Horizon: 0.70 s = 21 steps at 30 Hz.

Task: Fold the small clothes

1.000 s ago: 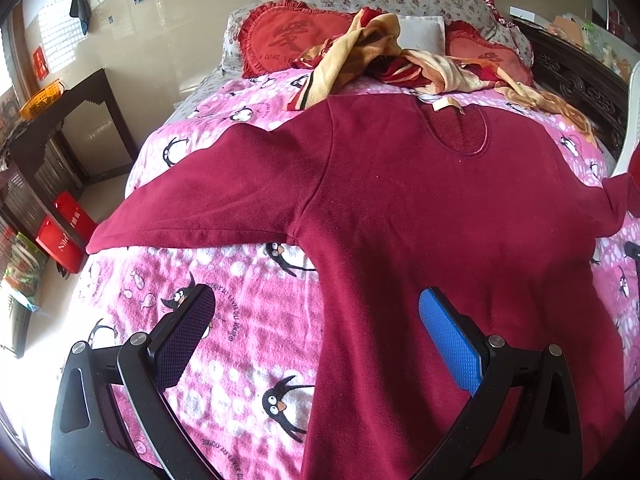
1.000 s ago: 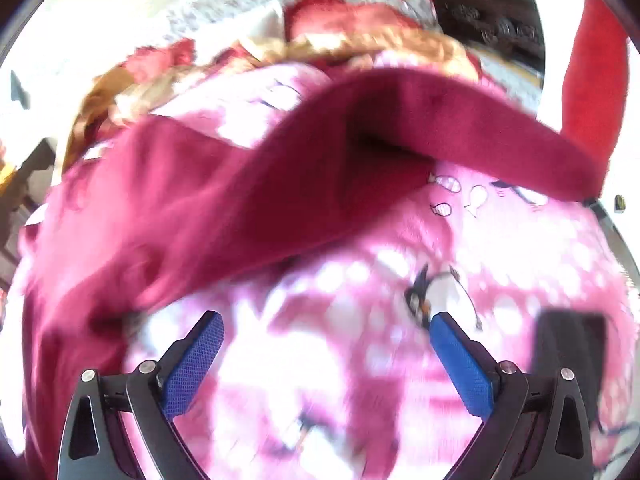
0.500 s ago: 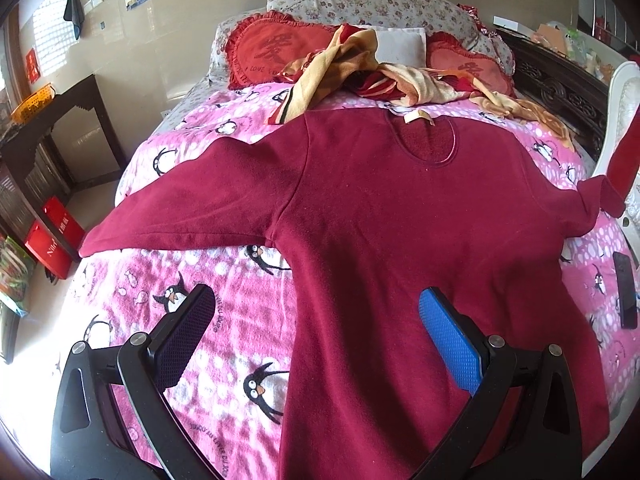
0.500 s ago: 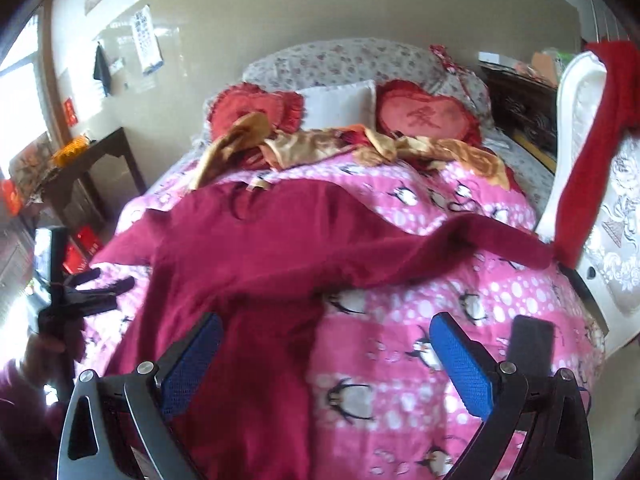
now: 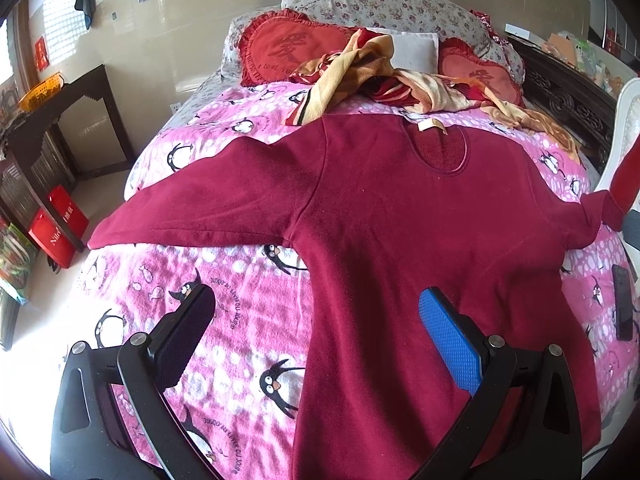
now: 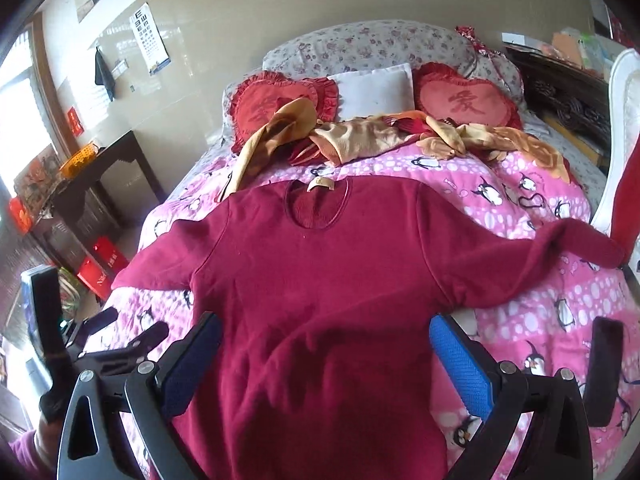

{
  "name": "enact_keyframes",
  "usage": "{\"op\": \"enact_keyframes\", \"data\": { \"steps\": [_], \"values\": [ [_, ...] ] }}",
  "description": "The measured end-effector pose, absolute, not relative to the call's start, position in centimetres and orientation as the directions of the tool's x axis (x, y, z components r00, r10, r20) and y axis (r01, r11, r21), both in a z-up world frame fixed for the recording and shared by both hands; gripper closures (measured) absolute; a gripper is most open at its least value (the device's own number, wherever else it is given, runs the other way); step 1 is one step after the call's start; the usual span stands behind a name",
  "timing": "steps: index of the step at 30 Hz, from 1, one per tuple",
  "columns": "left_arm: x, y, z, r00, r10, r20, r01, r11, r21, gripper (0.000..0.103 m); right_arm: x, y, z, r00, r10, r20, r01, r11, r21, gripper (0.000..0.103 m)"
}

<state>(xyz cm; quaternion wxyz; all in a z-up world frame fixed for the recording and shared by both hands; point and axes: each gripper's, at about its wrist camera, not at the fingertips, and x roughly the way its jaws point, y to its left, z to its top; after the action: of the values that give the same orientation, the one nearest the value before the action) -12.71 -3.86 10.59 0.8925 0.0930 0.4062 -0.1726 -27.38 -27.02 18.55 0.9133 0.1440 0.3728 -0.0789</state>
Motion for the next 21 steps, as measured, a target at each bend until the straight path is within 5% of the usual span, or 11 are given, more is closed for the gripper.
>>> {"op": "enact_keyframes", "data": {
  "steps": [21],
  "values": [
    [-10.0, -5.1, 10.5, 0.604, -0.233, -0.762, 0.364, 0.931, 0.004, 0.001, -21.1, -24.2, 15.3, 0.656, -0.12, -0.746, 0.291, 0.951, 0.104, 0.0]
  ]
}}
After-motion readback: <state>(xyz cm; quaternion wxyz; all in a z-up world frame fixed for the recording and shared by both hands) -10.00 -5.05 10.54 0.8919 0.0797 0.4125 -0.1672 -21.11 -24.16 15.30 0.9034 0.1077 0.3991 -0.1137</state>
